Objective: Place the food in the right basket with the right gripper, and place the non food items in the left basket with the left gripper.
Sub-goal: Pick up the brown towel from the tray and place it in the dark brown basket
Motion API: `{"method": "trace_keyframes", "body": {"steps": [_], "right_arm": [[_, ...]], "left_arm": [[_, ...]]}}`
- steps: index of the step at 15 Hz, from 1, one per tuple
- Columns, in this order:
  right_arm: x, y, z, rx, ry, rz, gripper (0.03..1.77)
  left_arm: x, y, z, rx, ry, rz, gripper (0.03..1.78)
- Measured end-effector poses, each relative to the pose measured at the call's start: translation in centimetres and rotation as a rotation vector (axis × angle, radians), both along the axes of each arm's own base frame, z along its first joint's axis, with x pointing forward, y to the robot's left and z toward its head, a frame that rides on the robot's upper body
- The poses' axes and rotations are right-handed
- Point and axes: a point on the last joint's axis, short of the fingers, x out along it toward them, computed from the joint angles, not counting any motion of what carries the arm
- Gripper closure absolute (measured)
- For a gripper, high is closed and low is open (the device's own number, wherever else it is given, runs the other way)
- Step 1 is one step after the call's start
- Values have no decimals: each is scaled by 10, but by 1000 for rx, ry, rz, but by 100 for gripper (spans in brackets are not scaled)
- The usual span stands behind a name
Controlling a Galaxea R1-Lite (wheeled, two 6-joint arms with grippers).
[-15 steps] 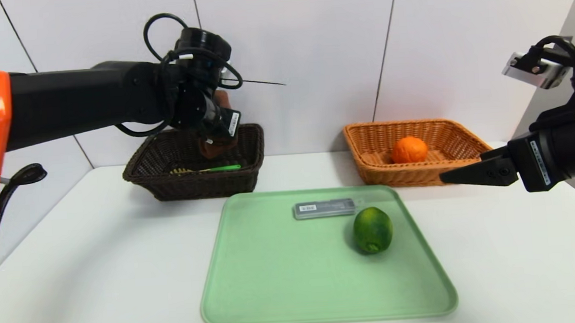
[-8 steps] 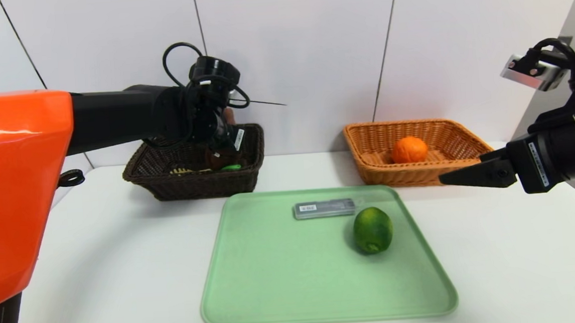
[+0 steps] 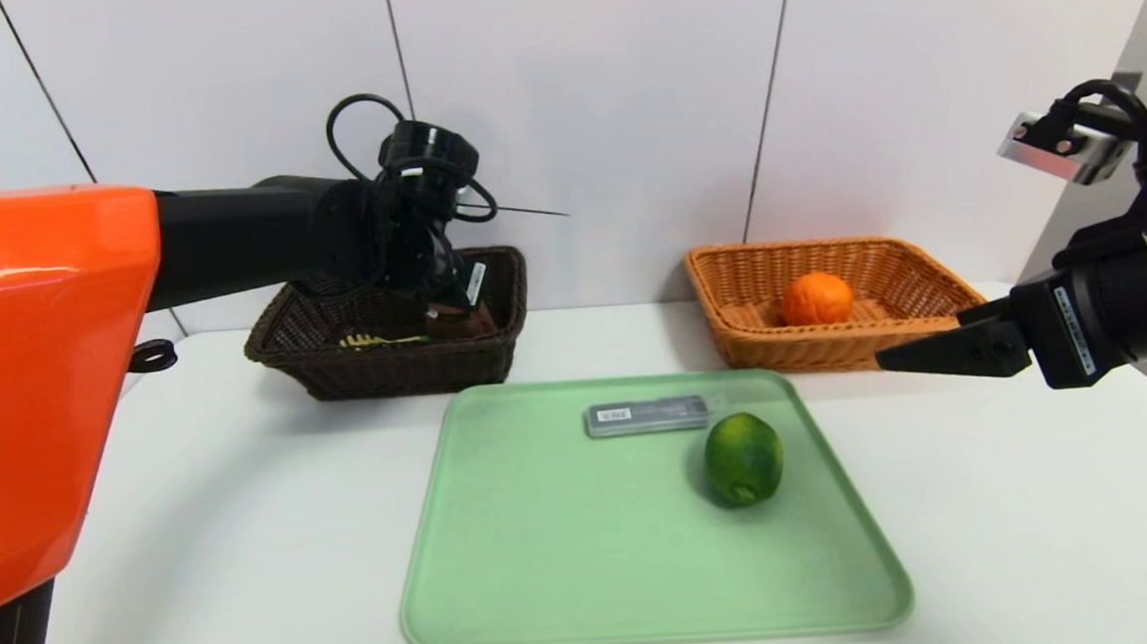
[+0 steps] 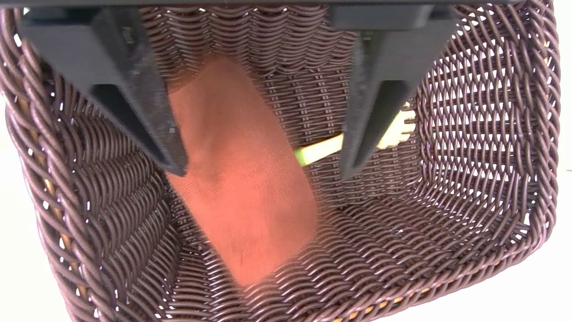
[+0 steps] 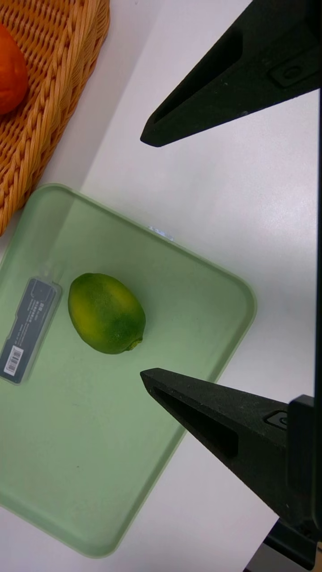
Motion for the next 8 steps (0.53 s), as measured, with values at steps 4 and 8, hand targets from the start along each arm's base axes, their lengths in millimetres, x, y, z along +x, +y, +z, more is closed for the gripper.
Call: {"method": "trace_keyframes", "body": {"steps": [4,8], "right_arm": [[0,0,0,1,-1,0,9],[-1,0,1,1,-7,-1,9]], "left_arm": [[-2,5,5,-4,-7,9,38],[-14,14,28,-29,-41,21,27]]}}
